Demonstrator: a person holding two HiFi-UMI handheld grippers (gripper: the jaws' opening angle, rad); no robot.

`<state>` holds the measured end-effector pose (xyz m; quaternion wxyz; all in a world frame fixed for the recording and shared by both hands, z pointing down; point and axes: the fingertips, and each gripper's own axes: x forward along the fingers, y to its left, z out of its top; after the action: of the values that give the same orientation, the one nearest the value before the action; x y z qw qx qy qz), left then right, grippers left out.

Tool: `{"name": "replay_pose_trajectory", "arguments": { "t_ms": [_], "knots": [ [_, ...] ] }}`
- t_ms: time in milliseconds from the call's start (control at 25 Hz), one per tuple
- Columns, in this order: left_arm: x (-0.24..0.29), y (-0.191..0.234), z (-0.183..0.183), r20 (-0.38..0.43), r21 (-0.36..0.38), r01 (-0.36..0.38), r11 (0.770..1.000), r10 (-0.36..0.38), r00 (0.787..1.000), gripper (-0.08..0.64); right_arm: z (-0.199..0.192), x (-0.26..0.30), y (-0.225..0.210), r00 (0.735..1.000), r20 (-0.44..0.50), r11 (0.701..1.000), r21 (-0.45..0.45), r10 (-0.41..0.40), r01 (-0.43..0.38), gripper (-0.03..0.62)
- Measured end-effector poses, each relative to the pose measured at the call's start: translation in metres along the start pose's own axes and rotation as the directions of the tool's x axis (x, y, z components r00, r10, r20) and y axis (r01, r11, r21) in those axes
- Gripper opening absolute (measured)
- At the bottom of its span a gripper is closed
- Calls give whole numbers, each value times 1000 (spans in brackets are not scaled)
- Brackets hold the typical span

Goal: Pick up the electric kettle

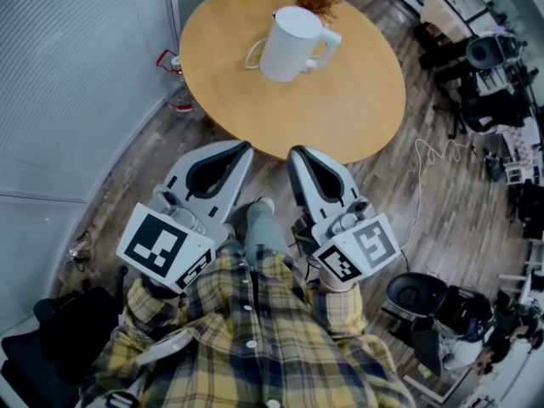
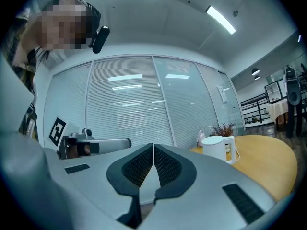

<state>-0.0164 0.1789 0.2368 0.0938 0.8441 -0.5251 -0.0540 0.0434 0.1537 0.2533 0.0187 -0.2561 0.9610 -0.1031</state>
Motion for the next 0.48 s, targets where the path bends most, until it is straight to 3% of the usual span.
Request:
{"name": "replay_pose_trajectory", "arguments": {
  "t_ms": [480],
  "knots": [
    [44, 42, 2, -15, -1, -13, 1000, 13, 1000, 3, 1, 42, -48, 1000, -14, 1000, 19, -8, 9, 32]
  ]
}}
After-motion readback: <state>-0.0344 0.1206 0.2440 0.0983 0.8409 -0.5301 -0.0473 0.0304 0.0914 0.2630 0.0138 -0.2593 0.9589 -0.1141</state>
